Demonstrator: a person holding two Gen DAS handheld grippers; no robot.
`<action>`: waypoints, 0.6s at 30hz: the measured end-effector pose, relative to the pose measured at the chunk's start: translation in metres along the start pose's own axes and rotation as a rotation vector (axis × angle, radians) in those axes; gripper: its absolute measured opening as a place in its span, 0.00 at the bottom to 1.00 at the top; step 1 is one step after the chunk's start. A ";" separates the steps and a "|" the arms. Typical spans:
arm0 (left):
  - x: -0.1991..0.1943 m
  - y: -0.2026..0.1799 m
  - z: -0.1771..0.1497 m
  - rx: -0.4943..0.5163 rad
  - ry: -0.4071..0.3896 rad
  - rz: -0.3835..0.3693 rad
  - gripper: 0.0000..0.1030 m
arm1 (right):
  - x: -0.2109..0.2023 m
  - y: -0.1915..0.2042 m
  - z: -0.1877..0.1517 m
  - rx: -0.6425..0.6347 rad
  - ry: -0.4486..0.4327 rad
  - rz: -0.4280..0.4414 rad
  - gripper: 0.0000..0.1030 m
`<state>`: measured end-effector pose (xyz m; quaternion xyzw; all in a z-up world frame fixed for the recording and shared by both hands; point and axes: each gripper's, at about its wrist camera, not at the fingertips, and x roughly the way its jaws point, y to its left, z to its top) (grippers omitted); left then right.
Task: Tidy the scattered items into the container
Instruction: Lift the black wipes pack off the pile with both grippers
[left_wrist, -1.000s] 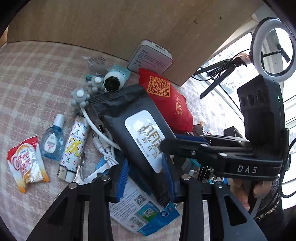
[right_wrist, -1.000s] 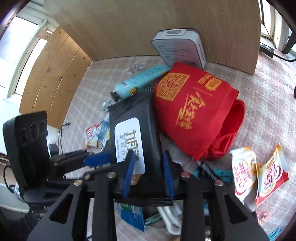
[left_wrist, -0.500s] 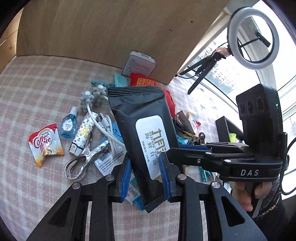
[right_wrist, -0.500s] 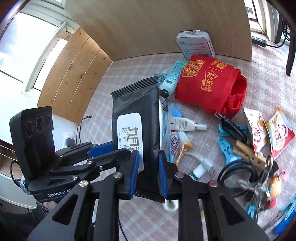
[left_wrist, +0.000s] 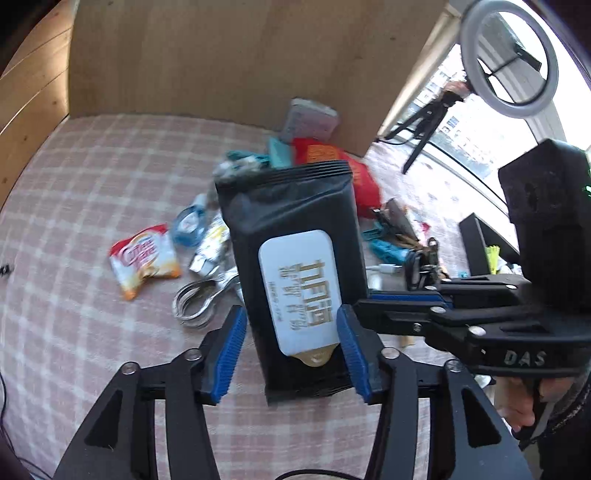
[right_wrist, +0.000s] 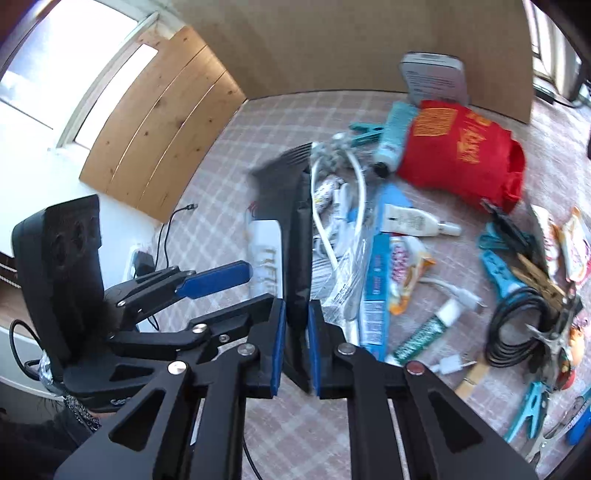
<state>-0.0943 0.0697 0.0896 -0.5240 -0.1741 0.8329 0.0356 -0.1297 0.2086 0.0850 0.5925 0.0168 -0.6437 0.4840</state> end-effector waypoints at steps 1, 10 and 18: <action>0.001 0.005 -0.002 -0.017 0.007 -0.008 0.51 | 0.003 0.004 -0.001 -0.012 0.008 0.000 0.03; 0.024 0.032 -0.019 -0.078 0.061 -0.061 0.50 | 0.031 0.022 0.002 -0.071 0.035 -0.031 0.01; 0.012 0.035 -0.032 -0.024 0.063 0.012 0.52 | 0.024 0.010 0.019 -0.035 0.009 -0.138 0.03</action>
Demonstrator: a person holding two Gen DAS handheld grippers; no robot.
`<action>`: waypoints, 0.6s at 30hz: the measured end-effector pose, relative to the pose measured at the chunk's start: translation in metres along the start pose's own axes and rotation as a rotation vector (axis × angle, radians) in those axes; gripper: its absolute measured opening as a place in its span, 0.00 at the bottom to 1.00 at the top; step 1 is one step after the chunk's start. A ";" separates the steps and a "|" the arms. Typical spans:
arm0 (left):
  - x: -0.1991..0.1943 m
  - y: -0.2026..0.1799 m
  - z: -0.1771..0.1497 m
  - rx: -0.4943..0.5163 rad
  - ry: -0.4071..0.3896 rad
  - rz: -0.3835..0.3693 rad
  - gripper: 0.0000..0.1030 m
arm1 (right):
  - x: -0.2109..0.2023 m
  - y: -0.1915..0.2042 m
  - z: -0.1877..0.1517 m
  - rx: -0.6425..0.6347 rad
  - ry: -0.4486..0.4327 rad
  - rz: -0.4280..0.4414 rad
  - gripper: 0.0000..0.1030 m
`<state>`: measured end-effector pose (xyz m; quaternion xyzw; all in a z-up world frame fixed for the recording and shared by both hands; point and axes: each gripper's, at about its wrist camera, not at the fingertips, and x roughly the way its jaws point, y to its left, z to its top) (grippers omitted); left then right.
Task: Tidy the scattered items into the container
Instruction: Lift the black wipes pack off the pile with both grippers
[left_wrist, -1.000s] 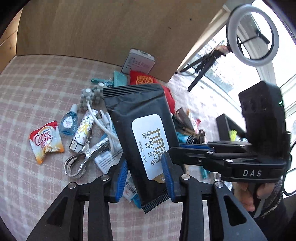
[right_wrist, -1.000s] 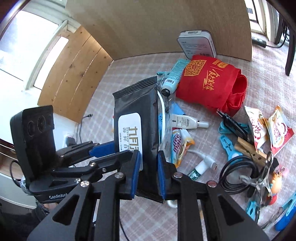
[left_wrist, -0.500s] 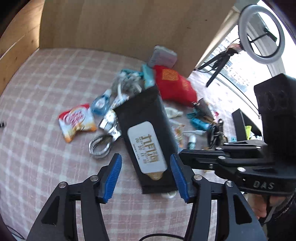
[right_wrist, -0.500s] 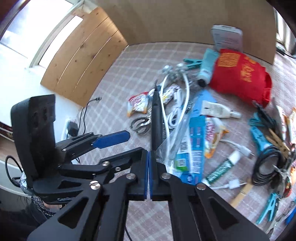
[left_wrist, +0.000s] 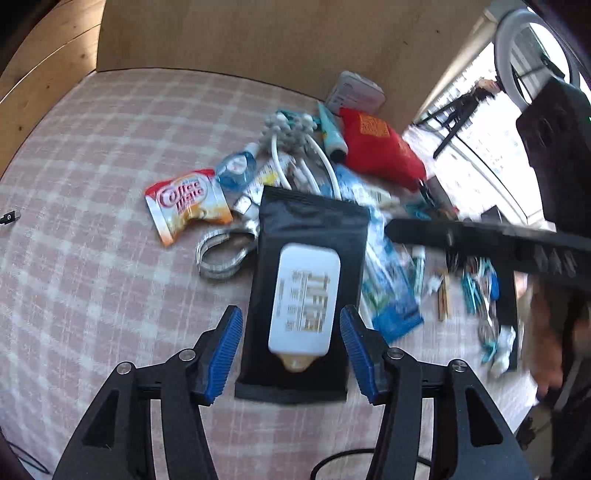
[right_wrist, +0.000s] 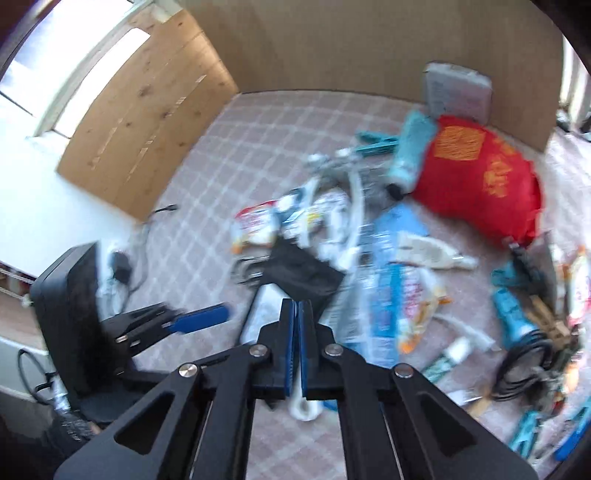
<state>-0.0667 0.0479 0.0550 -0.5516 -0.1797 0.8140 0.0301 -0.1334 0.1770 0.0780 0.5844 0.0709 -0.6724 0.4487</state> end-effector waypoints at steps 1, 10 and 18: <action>0.003 -0.003 -0.003 0.013 0.016 -0.002 0.52 | 0.002 -0.004 0.001 0.001 0.014 -0.029 0.03; 0.039 -0.023 0.010 0.049 0.048 0.065 0.74 | 0.035 -0.022 0.007 0.025 0.088 -0.036 0.03; 0.026 -0.006 0.004 -0.020 0.025 -0.041 0.58 | 0.014 -0.029 -0.012 0.023 0.044 0.001 0.01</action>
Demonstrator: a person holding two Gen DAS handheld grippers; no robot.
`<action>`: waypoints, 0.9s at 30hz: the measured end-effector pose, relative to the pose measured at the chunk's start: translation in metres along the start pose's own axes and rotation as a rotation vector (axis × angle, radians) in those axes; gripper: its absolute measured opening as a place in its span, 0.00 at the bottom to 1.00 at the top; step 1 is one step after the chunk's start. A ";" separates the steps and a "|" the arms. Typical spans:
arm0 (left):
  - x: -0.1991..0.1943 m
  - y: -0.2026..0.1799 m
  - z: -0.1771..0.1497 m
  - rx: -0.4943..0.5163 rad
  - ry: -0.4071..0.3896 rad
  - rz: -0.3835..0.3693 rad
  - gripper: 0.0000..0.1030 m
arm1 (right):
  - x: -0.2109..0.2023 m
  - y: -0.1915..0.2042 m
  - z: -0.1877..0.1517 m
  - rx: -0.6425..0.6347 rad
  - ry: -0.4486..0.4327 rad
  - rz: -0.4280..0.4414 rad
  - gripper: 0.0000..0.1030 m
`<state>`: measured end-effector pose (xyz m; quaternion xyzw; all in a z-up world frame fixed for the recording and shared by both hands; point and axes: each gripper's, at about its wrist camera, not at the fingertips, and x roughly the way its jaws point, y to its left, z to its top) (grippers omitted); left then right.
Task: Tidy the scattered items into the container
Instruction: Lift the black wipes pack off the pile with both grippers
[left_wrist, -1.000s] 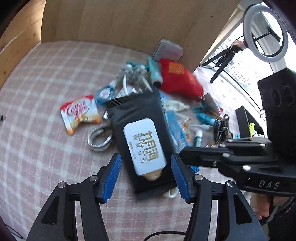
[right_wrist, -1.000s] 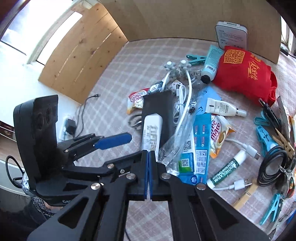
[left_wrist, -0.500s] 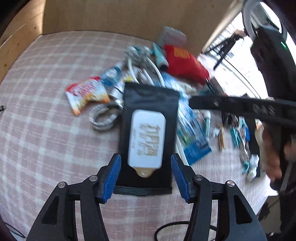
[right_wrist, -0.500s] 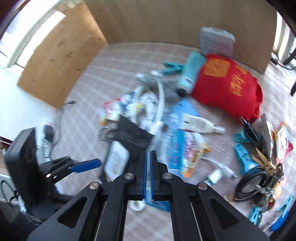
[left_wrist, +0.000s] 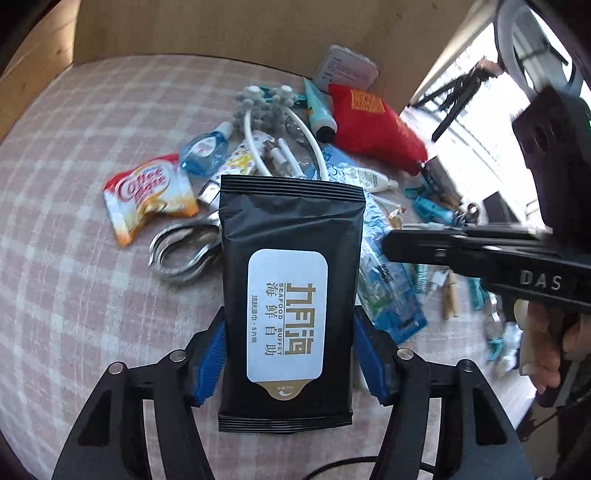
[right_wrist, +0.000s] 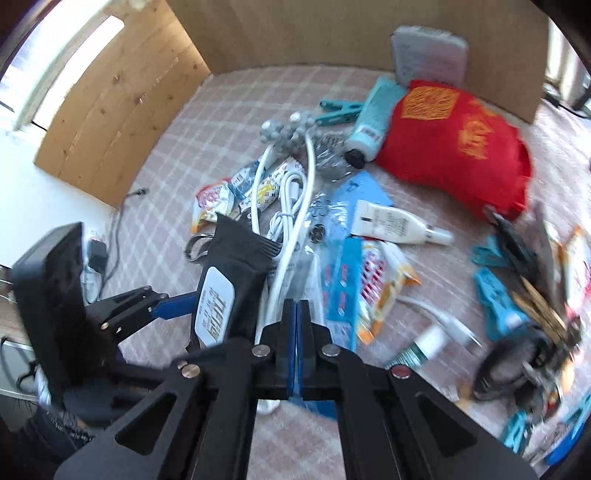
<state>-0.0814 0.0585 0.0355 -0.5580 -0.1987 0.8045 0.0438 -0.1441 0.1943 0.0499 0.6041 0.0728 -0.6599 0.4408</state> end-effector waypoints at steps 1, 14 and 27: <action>-0.005 0.003 -0.002 -0.015 -0.005 -0.014 0.58 | -0.006 -0.002 -0.005 0.010 -0.012 0.015 0.01; -0.041 0.004 -0.003 -0.017 -0.074 0.000 0.59 | -0.007 -0.005 0.000 -0.006 -0.012 -0.056 0.41; -0.046 0.014 -0.012 -0.049 -0.091 0.016 0.58 | -0.014 0.015 -0.001 -0.073 -0.044 -0.088 0.01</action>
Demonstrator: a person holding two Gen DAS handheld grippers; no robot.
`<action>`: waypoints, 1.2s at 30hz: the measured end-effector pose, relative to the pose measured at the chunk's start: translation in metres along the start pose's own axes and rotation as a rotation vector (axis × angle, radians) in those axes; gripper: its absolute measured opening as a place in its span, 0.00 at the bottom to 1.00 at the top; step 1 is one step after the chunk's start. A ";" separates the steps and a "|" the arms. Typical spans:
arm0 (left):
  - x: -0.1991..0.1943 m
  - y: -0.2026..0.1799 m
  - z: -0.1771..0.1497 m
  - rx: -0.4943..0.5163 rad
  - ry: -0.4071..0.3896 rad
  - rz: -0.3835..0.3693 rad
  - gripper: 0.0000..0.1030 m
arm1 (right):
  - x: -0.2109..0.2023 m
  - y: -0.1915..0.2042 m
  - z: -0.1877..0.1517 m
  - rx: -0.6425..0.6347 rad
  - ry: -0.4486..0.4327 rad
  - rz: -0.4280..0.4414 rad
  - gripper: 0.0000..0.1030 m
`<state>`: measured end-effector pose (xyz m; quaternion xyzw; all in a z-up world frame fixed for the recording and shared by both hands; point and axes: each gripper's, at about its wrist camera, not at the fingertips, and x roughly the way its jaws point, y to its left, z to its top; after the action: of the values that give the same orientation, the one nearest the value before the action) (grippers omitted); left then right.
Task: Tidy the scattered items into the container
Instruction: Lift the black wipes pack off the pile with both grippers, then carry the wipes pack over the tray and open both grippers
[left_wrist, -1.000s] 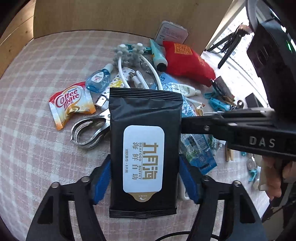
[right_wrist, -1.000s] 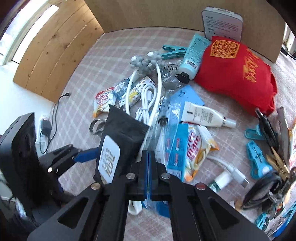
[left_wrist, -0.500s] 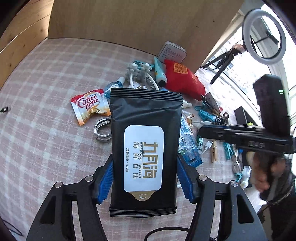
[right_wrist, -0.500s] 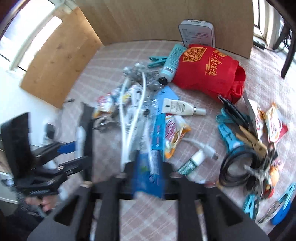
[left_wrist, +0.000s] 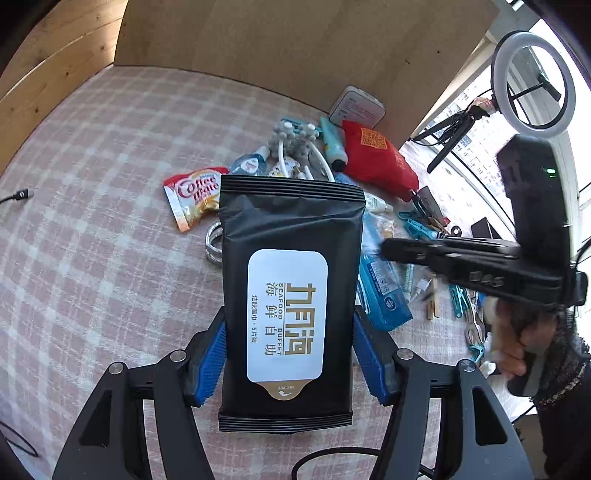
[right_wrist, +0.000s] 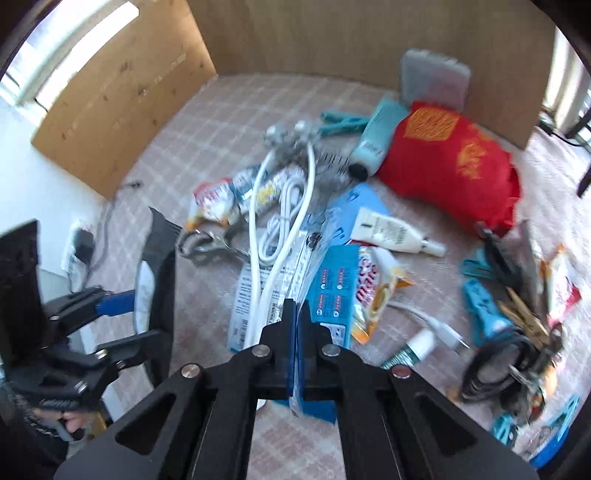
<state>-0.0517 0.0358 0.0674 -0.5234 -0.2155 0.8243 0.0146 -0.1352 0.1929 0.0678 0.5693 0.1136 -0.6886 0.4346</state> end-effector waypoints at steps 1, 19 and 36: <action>-0.001 0.000 0.001 -0.002 -0.005 0.001 0.58 | -0.009 -0.002 -0.001 0.007 -0.019 -0.002 0.01; -0.012 -0.126 0.033 0.196 -0.019 -0.174 0.58 | -0.195 -0.088 -0.093 0.198 -0.336 -0.173 0.00; 0.063 -0.438 0.017 0.677 0.144 -0.423 0.59 | -0.337 -0.257 -0.288 0.705 -0.475 -0.528 0.01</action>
<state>-0.1826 0.4425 0.1820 -0.4895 -0.0330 0.7886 0.3706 -0.1333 0.6923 0.1846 0.4606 -0.0880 -0.8823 0.0408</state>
